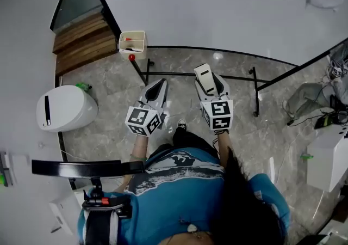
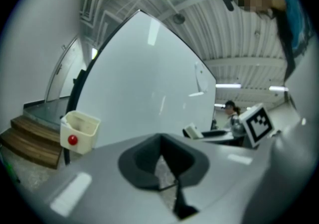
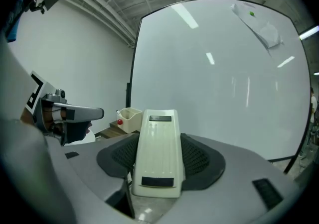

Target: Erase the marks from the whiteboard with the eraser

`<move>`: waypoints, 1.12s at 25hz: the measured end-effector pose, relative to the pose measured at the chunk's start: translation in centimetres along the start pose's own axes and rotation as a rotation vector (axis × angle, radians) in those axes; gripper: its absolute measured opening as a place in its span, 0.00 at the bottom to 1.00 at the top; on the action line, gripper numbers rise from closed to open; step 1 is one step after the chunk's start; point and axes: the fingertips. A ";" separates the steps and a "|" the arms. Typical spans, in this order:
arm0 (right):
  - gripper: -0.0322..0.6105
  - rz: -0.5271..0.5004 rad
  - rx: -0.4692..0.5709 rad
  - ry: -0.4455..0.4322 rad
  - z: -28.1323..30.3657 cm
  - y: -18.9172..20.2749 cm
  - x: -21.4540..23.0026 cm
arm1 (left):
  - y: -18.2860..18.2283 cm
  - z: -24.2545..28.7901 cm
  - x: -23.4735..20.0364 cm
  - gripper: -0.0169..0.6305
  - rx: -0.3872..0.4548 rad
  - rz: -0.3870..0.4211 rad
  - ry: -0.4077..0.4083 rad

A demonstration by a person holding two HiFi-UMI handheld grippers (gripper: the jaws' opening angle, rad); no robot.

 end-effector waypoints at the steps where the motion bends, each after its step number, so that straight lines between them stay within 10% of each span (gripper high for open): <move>1: 0.46 -0.013 0.013 0.003 0.7 -0.9 1.2 | -0.1 1.3 0.0 0.03 -0.003 0.006 0.005; 15: 0.46 -0.223 0.184 -0.031 7.5 -12.0 7.7 | -0.3 8.6 -0.1 0.03 -0.043 0.049 -0.006; 28: 0.46 -0.510 0.466 0.198 2.0 -31.8 14.4 | -1.6 11.6 0.8 0.03 -0.060 0.083 0.130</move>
Point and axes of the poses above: the fingertips, and each gripper's own axes: z forward along the fingers, x to its right, y out of its underside, and after that the axes turned 13 degrees about -y, right-handed
